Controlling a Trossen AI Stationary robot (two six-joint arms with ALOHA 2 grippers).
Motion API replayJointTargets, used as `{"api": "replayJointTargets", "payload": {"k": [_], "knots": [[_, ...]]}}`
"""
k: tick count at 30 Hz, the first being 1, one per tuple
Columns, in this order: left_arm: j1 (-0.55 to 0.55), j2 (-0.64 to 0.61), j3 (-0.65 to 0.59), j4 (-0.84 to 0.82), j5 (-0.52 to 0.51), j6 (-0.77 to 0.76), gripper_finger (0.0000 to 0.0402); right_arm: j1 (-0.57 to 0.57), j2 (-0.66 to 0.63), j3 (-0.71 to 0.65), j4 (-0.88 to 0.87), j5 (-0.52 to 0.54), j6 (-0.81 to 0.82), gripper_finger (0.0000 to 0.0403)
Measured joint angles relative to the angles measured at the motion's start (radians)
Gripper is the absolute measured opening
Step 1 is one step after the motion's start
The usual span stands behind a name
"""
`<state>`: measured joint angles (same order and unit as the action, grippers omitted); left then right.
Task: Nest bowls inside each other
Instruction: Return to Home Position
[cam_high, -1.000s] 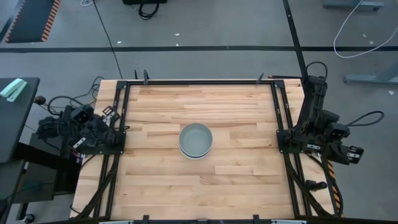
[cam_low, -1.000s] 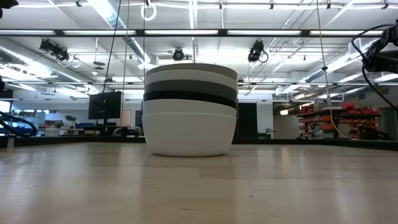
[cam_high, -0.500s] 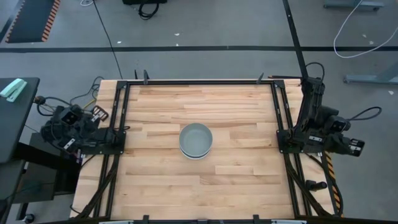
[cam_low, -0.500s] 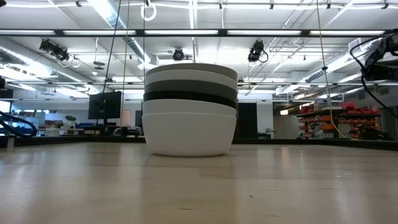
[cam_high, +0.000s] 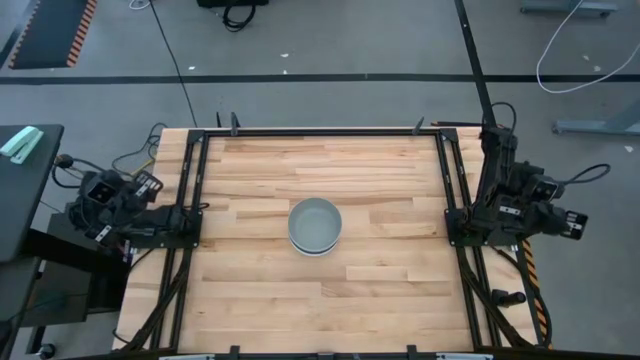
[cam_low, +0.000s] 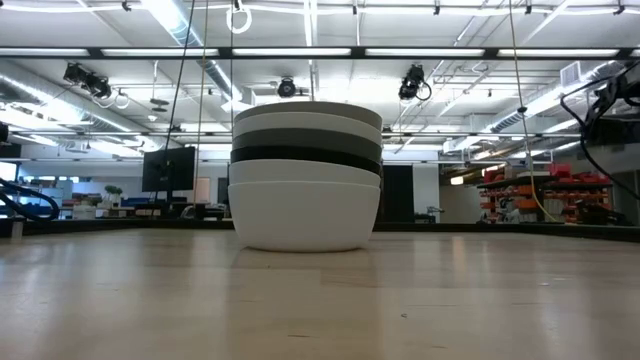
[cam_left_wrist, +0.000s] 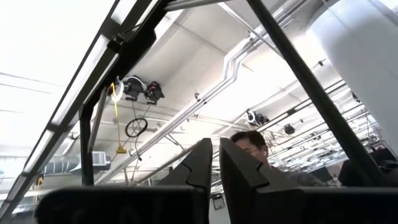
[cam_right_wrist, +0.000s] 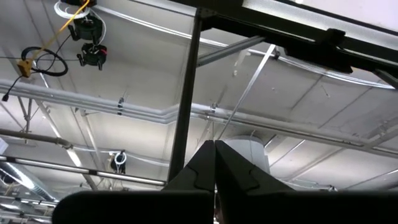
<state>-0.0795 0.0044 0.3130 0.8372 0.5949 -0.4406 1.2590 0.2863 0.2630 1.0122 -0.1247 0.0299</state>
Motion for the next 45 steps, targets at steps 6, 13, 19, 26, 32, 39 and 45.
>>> {"api": "replayJointTargets", "payload": {"k": [6, 13, 19, 26, 32, 39, 45], "knots": [[0.000, 0.000, -0.031, 0.029, 0.003, -0.027, 0.0037, 0.000, -0.086, 0.000, -0.063, -0.007, -0.003, 0.0012], [0.000, 0.000, -0.082, 0.109, 0.003, -0.035, 0.0028, 0.000, -0.155, 0.000, -0.108, -0.014, -0.001, 0.0012], [-0.001, 0.000, -0.178, 0.275, 0.003, -0.079, 0.0035, 0.000, -0.214, 0.000, -0.147, -0.030, 0.004, 0.0012], [-0.001, 0.000, -0.271, 0.433, 0.000, -0.126, 0.0039, 0.000, -0.282, 0.000, -0.203, -0.030, 0.018, 0.0012], [0.000, 0.000, -0.297, 0.443, -0.017, -0.127, 0.0030, 0.000, -0.285, -0.010, -0.198, -0.030, 0.018, 0.0012], [0.000, 0.000, -0.306, 0.447, -0.022, -0.125, 0.0032, 0.000, -0.285, -0.164, 0.011, -0.030, 0.027, 0.0012], [0.000, 0.000, -0.306, 0.426, -0.022, -0.133, 0.0040, 0.000, -0.283, -0.244, 0.096, -0.034, 0.032, 0.0012]]}}
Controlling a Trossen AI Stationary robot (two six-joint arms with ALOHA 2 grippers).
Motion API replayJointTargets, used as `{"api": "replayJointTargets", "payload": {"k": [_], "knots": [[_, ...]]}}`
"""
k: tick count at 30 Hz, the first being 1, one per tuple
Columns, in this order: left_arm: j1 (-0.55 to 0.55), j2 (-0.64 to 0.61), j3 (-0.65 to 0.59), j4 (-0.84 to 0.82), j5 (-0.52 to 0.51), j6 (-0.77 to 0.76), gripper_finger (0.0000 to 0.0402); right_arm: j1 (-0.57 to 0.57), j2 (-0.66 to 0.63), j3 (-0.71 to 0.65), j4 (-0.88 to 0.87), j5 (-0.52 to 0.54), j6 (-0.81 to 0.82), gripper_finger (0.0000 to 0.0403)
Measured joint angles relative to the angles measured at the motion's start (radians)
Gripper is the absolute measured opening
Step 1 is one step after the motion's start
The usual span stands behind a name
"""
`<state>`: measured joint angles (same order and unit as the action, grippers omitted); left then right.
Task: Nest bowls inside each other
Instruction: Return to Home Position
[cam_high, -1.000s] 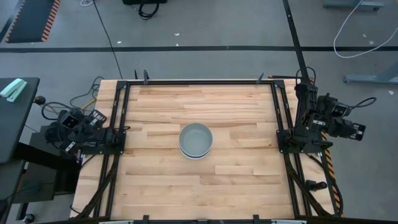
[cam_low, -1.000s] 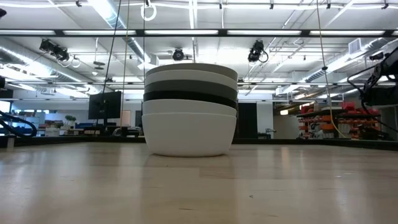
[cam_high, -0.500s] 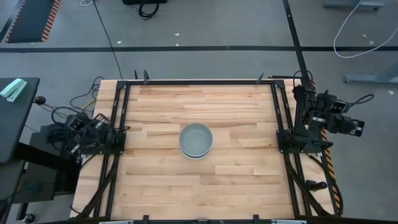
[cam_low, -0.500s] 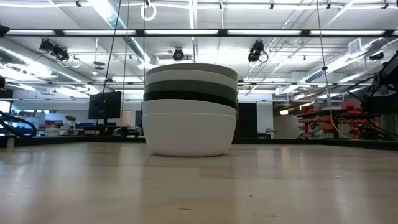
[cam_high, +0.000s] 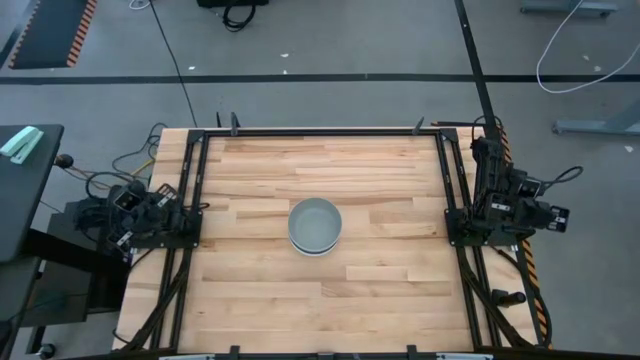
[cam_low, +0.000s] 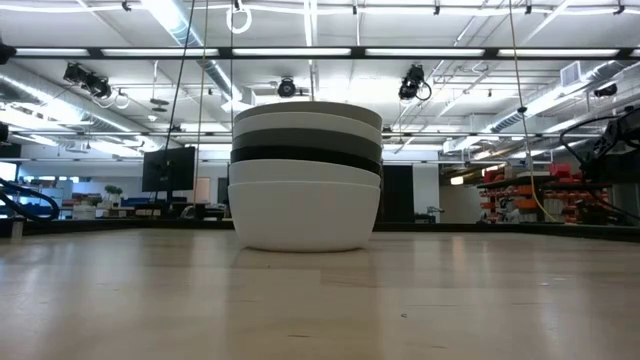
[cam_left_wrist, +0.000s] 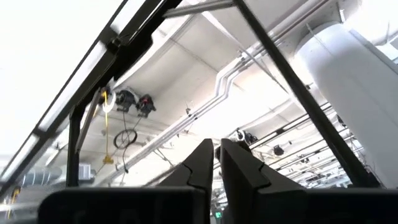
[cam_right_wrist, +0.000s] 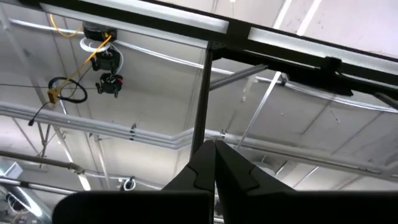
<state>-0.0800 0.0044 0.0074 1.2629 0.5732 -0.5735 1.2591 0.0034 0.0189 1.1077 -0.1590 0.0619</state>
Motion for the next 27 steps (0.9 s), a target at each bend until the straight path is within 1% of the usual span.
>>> {"api": "replayJointTargets", "payload": {"k": [5, 9, 15, 17, 20, 22, 24, 27], "knots": [[0.000, 0.000, 0.000, -0.071, 0.008, -0.030, 0.0036, 0.000, 0.000, -0.010, -0.001, 0.000, 0.043, 0.0012], [0.000, 0.000, 0.000, -0.136, 0.027, -0.045, 0.0030, 0.000, 0.001, -0.012, -0.047, 0.000, 0.048, 0.0012], [-0.001, 0.000, 0.000, -0.269, 0.169, -0.069, 0.0030, 0.000, 0.001, -0.012, -0.258, 0.000, 0.055, 0.0012], [0.000, 0.000, 0.000, -0.324, 0.208, -0.070, 0.0033, 0.000, 0.002, -0.012, -0.335, 0.000, 0.012, 0.0012], [0.000, 0.000, 0.000, -0.417, 0.229, -0.068, 0.0038, 0.000, 0.002, -0.012, -0.428, 0.003, -0.074, 0.0012], [0.000, 0.000, 0.000, -0.484, 0.229, -0.035, 0.0040, 0.000, 0.002, -0.012, -0.486, 0.036, -0.109, 0.0012], [0.000, 0.000, 0.000, -0.534, 0.228, 0.016, 0.0040, -0.011, 0.002, -0.012, -0.532, 0.095, -0.122, 0.0012], [0.000, 0.001, 0.000, -0.570, 0.220, 0.077, 0.0037, -0.061, 0.002, -0.012, -0.586, 0.179, -0.122, 0.0012]]}}
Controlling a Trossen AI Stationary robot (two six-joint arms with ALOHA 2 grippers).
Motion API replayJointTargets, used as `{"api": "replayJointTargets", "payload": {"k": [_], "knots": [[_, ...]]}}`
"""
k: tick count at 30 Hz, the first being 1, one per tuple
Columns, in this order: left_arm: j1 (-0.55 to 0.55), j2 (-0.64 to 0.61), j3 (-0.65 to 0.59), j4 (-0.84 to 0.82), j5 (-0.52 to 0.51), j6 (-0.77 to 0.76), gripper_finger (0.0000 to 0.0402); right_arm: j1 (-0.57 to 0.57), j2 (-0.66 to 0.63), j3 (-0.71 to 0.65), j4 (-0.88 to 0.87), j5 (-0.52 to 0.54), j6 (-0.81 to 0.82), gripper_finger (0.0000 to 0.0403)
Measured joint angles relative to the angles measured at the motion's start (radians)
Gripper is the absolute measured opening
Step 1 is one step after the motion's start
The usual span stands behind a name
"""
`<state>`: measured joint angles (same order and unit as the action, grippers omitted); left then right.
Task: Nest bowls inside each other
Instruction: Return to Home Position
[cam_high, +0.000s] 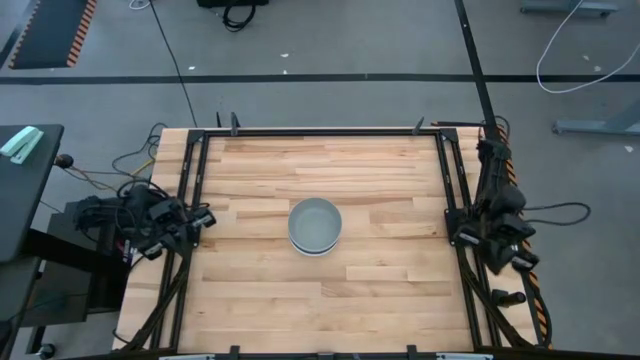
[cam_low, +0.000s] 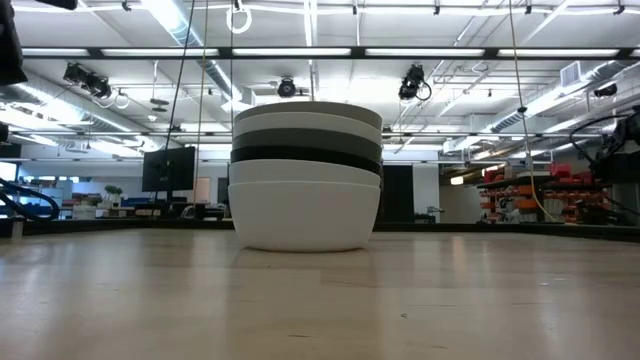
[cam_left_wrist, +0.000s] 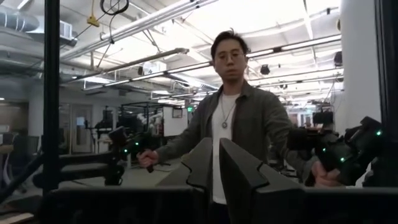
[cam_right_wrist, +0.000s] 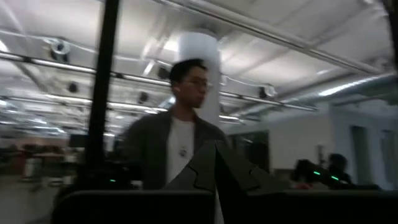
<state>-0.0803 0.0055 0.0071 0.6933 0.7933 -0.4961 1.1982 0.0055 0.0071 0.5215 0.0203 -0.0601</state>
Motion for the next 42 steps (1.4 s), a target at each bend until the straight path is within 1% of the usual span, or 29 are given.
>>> {"api": "replayJointTargets", "payload": {"k": [4, 8, 10, 14, 18, 24, 28, 32, 37, 42], "knots": [[0.001, 0.000, 0.000, -0.031, -0.001, 0.010, 0.0031, -0.111, 0.000, 0.000, -0.043, 0.009, 0.002, 0.0012], [0.001, 0.000, 0.000, -0.121, -0.007, 0.011, 0.0031, -0.258, 0.000, 0.000, -0.151, 0.009, 0.035, 0.0012], [0.001, 0.000, 0.000, -0.154, -0.029, 0.011, 0.0034, -0.341, 0.000, 0.000, -0.198, 0.009, 0.071, 0.0012], [0.001, 0.000, 0.000, -0.168, -0.040, 0.033, 0.0040, -0.508, 0.000, 0.000, -0.254, 0.009, 0.137, 0.0012], [0.001, 0.000, 0.000, -0.169, -0.040, 0.071, 0.0038, -0.663, 0.000, 0.000, -0.317, 0.009, 0.152, 0.0012], [0.001, 0.000, 0.000, -0.218, -0.041, 0.101, 0.0032, -0.852, 0.000, 0.000, -0.422, 0.009, 0.215, 0.0012], [0.001, 0.000, 0.000, -0.299, -0.041, 0.149, 0.0038, -0.944, 0.000, 0.000, -0.466, 0.009, 0.217, 0.0012], [0.001, 0.000, 0.000, -0.357, -0.075, 0.213, 0.0043, -1.011, 0.008, 0.000, -0.503, -0.007, 0.208, 0.0012], [0.000, -0.001, 0.000, -0.424, -0.083, 0.254, 0.0041, -1.062, 0.014, 0.001, -0.502, -0.010, 0.182, 0.0012], [0.001, 0.000, 0.000, -0.475, -0.090, 0.301, 0.0041, -1.089, 0.035, 0.001, -0.501, -0.010, 0.146, 0.0012]]}}
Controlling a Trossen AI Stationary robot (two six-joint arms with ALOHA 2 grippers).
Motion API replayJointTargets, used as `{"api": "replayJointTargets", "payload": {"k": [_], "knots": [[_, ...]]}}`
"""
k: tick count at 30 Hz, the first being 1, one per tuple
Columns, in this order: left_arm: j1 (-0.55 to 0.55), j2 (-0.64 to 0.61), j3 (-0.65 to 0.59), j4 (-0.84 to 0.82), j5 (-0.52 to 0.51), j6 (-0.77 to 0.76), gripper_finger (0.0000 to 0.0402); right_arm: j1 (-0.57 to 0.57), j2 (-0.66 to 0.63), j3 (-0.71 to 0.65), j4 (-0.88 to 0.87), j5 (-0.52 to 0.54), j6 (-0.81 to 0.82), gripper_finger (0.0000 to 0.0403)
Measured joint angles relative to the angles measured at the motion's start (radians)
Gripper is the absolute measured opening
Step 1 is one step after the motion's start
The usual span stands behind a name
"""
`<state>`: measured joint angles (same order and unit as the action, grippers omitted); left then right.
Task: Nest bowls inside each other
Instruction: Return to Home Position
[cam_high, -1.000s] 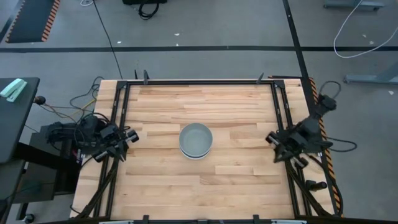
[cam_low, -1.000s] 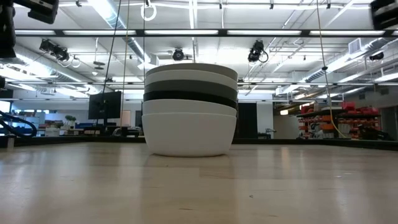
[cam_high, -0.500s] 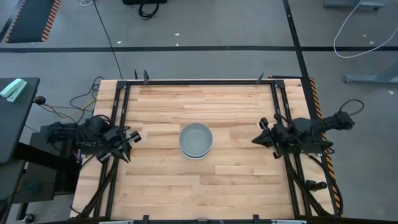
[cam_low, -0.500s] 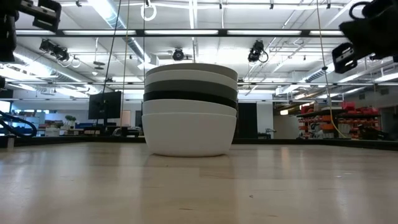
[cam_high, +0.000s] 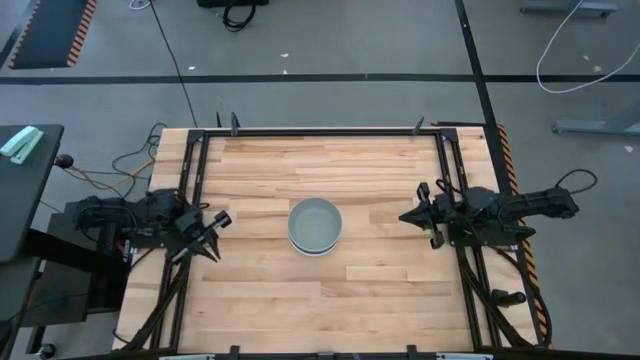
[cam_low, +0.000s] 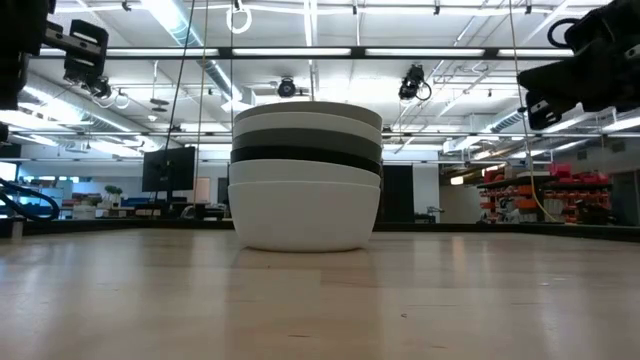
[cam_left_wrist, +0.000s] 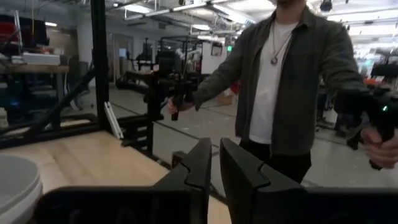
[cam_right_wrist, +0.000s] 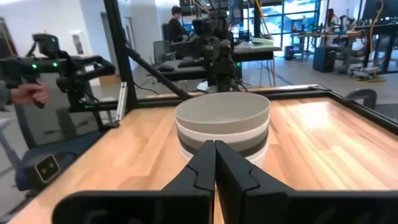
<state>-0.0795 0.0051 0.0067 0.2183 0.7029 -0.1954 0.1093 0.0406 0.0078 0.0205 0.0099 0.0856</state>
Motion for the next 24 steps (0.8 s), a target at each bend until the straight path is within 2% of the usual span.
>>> {"api": "replayJointTargets", "payload": {"k": [11, 24], "knots": [[0.000, 0.000, 0.000, -0.063, 0.000, 0.050, 0.0041, -0.004, 0.084, 0.000, 0.000, 0.000, -0.043, 0.0012], [0.000, 0.001, 0.000, -0.112, 0.000, 0.050, 0.0041, -0.003, 0.089, 0.000, 0.001, 0.000, -0.029, 0.0012]]}}
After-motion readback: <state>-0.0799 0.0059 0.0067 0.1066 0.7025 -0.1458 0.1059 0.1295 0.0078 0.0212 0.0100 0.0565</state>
